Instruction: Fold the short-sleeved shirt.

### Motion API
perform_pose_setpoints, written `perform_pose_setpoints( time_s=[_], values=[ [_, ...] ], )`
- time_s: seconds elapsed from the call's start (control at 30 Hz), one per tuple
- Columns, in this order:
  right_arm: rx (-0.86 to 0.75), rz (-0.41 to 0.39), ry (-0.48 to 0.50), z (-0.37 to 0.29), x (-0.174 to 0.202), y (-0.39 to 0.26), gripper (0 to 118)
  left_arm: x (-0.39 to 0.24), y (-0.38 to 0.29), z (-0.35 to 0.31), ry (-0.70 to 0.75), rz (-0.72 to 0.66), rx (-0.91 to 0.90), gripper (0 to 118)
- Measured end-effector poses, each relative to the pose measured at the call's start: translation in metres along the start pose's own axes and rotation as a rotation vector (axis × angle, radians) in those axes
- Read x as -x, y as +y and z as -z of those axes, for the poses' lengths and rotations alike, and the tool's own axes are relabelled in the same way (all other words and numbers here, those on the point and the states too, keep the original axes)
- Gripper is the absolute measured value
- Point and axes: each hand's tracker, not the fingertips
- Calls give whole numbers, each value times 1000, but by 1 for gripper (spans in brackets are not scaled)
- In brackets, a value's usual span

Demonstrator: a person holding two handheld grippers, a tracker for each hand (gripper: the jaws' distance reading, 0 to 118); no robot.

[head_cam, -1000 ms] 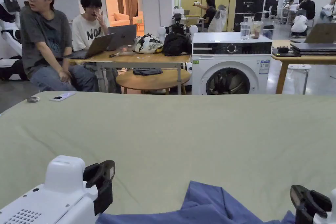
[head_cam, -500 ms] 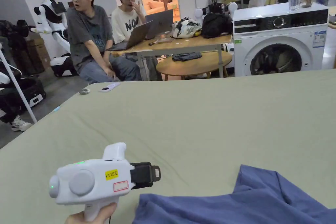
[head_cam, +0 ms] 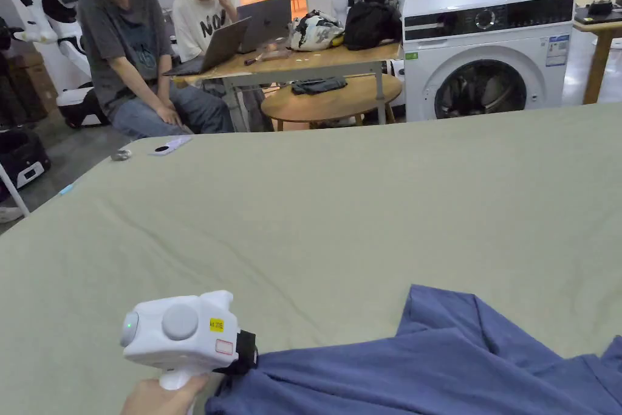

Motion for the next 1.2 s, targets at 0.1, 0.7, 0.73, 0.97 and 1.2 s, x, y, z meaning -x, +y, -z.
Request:
perform_pose_setpoints(
  time_s=[0.1, 0.7, 0.73, 0.97, 1.2],
  values=[
    [48, 48, -59, -6, -7, -9, 28, -11, -1, 7, 95, 77, 6, 0],
    [251, 500, -12, 30, -47, -65, 3, -2, -23, -23, 41, 110, -215, 0],
    [214, 484, 7, 25, -44, -55, 3, -4, -26, -39, 48, 68, -272, 0],
    [59, 219, 102, 11, -10, 46, 3, -34, -15, -192, -119, 78, -668, 0],
    [-102, 101, 81, 6, 10, 149, 3, -49, 6, -293, -159, 110, -924, 0]
  ],
)
